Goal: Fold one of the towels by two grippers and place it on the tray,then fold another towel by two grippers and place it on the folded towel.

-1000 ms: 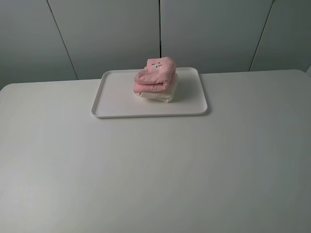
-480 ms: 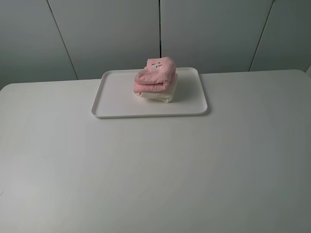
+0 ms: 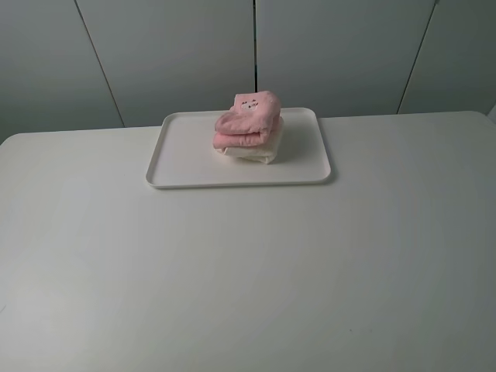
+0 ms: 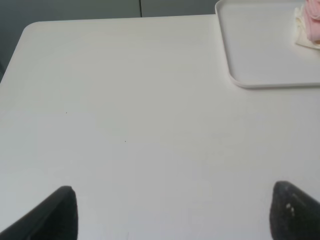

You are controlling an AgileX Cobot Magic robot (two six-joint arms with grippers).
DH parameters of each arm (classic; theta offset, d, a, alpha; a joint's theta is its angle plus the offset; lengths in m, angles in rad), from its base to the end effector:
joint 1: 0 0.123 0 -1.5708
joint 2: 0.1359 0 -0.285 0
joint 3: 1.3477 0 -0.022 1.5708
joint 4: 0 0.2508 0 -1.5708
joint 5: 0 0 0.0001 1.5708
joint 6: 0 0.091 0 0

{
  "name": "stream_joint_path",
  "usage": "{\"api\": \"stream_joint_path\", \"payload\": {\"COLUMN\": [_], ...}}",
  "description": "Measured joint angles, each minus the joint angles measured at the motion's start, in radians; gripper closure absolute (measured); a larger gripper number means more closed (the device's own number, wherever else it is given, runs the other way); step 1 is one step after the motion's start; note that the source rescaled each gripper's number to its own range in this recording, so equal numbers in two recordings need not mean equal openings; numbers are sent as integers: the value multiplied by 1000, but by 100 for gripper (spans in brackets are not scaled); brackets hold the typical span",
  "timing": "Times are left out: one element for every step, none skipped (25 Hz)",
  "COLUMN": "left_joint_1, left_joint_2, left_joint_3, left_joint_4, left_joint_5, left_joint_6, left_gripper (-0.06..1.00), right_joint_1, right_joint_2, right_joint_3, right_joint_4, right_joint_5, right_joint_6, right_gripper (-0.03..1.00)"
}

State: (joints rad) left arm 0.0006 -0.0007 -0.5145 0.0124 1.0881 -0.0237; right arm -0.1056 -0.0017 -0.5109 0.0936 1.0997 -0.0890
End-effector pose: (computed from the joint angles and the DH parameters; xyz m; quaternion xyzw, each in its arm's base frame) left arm -0.0078 0.0010 0.2791 -0.0108 0.8563 0.0002 0.5163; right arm -0.0074 0.0084 0.2774 0.0041 0.8591 -0.0031 0.5118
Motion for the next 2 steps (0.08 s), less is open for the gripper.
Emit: {"api": "stream_joint_path", "payload": {"left_joint_1": [0, 0], "left_joint_2": [0, 0], "left_joint_3": [0, 0], "left_joint_4": [0, 0], "left_joint_5": [0, 0], "left_joint_6": [0, 0], "left_gripper": [-5, -5], "right_joint_1": [0, 0], "right_joint_2": [0, 0], "right_joint_3": [0, 0], "right_joint_4": [0, 0], "right_joint_5": [0, 0], "right_joint_6": [0, 0], "right_gripper": [-3, -3]}}
